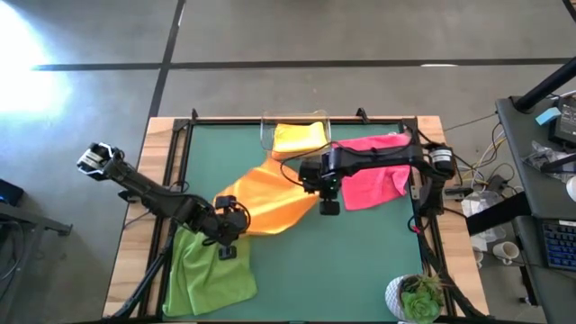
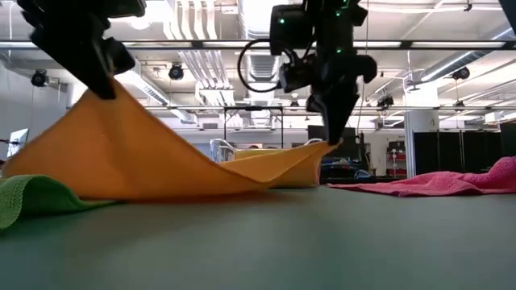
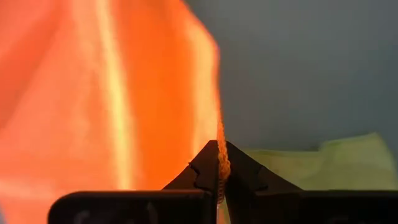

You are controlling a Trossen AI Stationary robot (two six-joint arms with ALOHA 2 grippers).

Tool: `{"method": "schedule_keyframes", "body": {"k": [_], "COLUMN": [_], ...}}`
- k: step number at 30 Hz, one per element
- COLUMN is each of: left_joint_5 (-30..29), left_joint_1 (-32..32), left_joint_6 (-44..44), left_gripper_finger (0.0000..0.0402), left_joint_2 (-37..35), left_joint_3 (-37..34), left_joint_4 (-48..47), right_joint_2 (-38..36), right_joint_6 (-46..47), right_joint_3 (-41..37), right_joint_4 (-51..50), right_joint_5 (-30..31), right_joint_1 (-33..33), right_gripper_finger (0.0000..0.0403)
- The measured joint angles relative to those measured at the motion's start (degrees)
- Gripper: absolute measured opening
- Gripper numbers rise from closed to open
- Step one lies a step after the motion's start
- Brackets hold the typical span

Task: Fold microfiber towels
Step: Fold the orange microfiber cloth

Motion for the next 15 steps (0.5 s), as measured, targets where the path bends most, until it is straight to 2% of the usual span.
{"method": "schedule_keyframes", "body": {"k": [8, 15], "left_joint_5": [-0.53, -0.42], "left_joint_1": [3.60, 9.60], "left_joint_6": [13.96, 26.59], "left_gripper_finger": [0.0000, 0.0000], "left_joint_2": [-0.26, -2.01], "left_joint_3": [-0.02, 0.29], "left_joint_4": [-0.02, -0.03], "right_joint_2": [-4.34, -7.28], "right_joint_6": [15.74, 28.87], "right_joint_3": [0.02, 0.04], "right_joint_4": [-5.13, -11.60], "right_joint_5": [-0.11, -0.23], "right_joint_1": [2.53, 5.75], "right_gripper_finger": [0.0008, 0.0008]}}
